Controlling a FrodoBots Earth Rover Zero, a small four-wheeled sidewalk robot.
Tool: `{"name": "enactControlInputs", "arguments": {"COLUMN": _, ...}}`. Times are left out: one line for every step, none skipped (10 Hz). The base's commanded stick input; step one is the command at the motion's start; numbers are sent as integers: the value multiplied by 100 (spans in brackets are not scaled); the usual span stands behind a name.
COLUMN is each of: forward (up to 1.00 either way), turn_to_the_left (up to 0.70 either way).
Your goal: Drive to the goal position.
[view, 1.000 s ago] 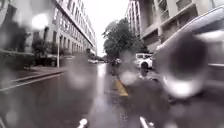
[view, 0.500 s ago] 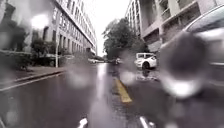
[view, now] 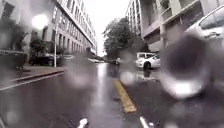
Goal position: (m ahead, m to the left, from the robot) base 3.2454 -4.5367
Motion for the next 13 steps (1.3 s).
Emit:
{"name": "enactControlInputs", "arguments": {"forward": 70, "turn_to_the_left": -14}}
{"name": "enactControlInputs", "arguments": {"forward": 70, "turn_to_the_left": -14}}
{"name": "enactControlInputs", "arguments": {"forward": 70, "turn_to_the_left": -14}}
{"name": "enactControlInputs", "arguments": {"forward": 70, "turn_to_the_left": -14}}
{"name": "enactControlInputs", "arguments": {"forward": 70, "turn_to_the_left": -4}}
{"name": "enactControlInputs", "arguments": {"forward": 70, "turn_to_the_left": 0}}
{"name": "enactControlInputs", "arguments": {"forward": 70, "turn_to_the_left": 0}}
{"name": "enactControlInputs", "arguments": {"forward": 70, "turn_to_the_left": 0}}
{"name": "enactControlInputs", "arguments": {"forward": 70, "turn_to_the_left": 0}}
{"name": "enactControlInputs", "arguments": {"forward": 70, "turn_to_the_left": 0}}
{"name": "enactControlInputs", "arguments": {"forward": 70, "turn_to_the_left": 0}}
{"name": "enactControlInputs", "arguments": {"forward": 70, "turn_to_the_left": 0}}
{"name": "enactControlInputs", "arguments": {"forward": 70, "turn_to_the_left": 0}}
